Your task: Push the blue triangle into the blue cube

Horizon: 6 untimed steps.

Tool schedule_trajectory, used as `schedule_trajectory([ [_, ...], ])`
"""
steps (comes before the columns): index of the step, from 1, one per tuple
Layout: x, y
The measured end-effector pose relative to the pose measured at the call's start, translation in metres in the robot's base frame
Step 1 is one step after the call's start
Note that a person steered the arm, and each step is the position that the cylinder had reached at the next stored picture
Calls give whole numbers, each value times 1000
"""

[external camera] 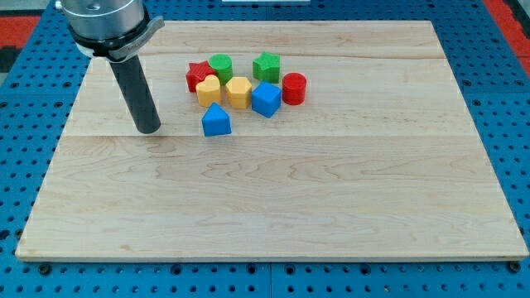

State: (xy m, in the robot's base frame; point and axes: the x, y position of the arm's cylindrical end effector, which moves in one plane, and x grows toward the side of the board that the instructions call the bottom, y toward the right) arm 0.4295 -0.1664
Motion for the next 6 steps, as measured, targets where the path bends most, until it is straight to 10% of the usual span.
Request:
schedule_trajectory([
  [3,-1,-4],
  [6,-40,140],
])
